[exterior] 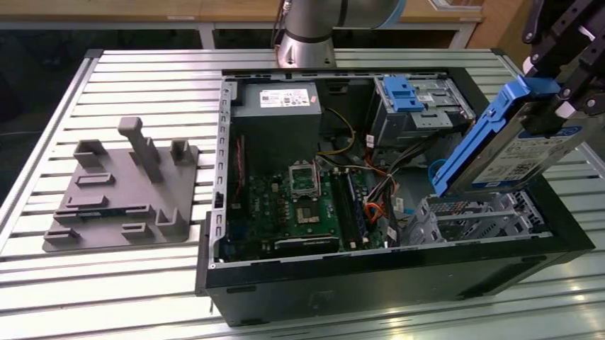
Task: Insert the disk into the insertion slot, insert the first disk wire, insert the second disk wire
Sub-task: 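Insert the disk into the insertion slot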
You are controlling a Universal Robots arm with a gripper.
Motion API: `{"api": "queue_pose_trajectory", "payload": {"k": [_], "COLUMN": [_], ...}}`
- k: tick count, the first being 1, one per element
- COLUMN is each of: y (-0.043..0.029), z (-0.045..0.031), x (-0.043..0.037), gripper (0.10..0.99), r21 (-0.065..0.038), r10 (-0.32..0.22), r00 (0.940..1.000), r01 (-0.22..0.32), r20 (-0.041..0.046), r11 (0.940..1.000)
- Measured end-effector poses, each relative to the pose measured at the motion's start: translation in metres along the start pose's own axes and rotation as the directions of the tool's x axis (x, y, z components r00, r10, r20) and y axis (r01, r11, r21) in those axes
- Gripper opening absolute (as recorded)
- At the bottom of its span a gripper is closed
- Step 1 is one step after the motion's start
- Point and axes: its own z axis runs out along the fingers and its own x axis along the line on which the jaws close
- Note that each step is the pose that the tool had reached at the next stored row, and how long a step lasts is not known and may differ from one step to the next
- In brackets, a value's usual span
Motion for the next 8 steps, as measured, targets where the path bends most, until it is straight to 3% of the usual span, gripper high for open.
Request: {"api": "queue_pose_trajectory", "payload": {"k": [8], "y": [-0.0025], "z": [0.0002], "x": [0.0000], "gripper": [0.361], "r21": [0.000], "r10": [0.000], "r00": [1.0000], "r01": [0.000], "r20": [0.0001], "r11": [1.0000]}}
